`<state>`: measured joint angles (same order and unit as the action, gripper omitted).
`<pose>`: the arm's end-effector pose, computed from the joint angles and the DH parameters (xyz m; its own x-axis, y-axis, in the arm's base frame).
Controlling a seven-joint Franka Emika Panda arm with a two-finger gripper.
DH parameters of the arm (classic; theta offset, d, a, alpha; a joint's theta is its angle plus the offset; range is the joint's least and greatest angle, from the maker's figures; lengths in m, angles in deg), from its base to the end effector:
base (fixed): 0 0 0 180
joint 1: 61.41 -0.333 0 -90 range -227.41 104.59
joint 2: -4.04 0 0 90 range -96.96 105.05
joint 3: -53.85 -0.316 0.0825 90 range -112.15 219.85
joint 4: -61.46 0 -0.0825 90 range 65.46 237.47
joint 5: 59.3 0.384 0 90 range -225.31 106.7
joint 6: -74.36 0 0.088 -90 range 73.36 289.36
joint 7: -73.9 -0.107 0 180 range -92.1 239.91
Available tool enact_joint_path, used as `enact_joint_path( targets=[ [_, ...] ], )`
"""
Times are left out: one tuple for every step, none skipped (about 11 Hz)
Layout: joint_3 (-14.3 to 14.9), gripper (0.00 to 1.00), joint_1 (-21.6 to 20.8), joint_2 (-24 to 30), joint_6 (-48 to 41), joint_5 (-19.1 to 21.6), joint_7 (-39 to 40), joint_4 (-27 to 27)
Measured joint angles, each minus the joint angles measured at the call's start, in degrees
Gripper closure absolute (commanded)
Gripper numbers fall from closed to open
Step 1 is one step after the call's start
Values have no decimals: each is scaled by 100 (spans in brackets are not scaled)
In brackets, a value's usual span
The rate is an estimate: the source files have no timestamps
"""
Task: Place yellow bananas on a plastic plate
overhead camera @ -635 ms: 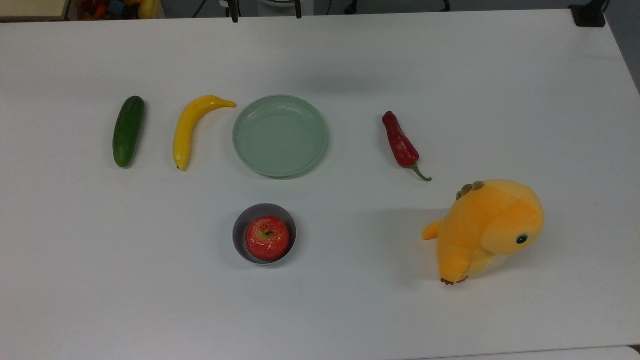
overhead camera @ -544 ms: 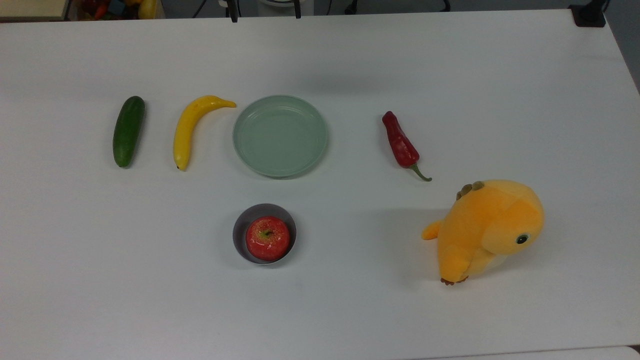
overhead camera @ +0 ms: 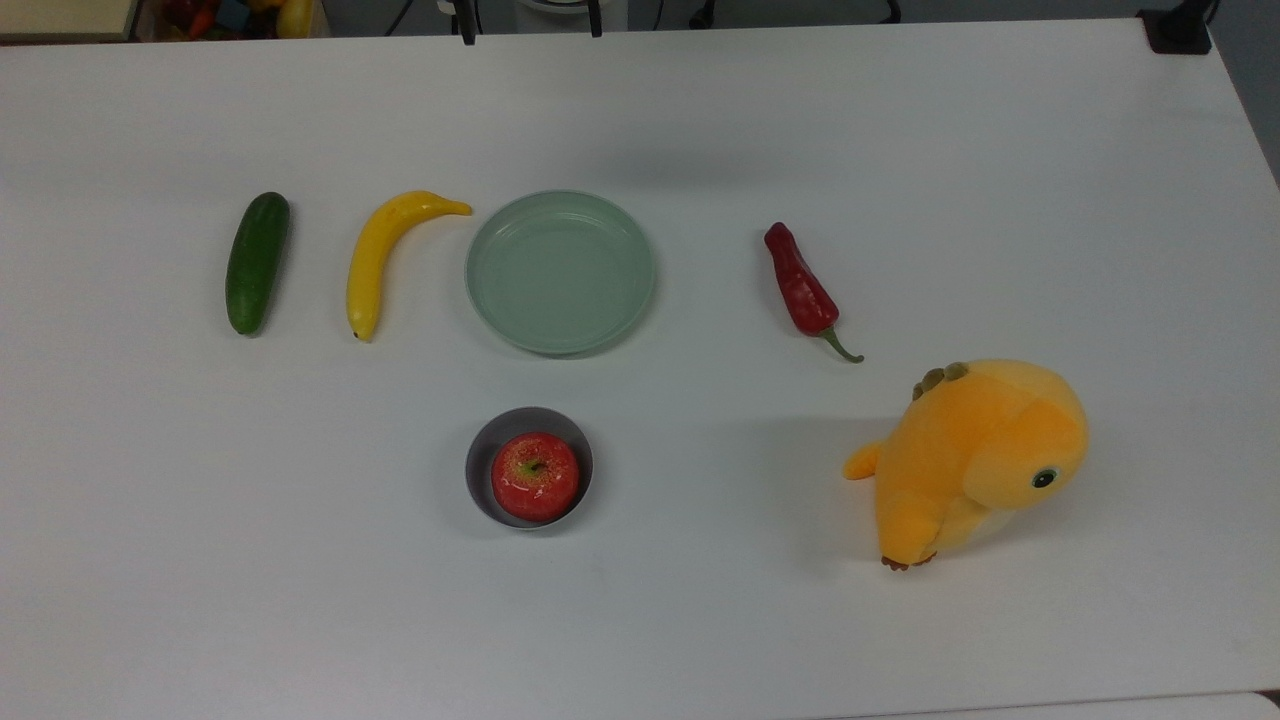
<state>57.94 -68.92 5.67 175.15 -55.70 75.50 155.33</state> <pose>0.5621 0.0386 0.6261 0.9859 0.0748 0.1500 0.0847 -0.9946 -0.0606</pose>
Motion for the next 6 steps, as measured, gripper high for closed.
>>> enact_joint_path(
  targets=[
    [0,0,0,0,0,0,0,0],
    [7,0,1,0,0,0,0,0],
    [28,0,3,0,-42,0,0,0],
    [50,0,9,0,-99,0,0,1],
    [57,0,14,0,-148,0,0,1],
    [57,0,18,0,-215,0,0,2]
  ],
)
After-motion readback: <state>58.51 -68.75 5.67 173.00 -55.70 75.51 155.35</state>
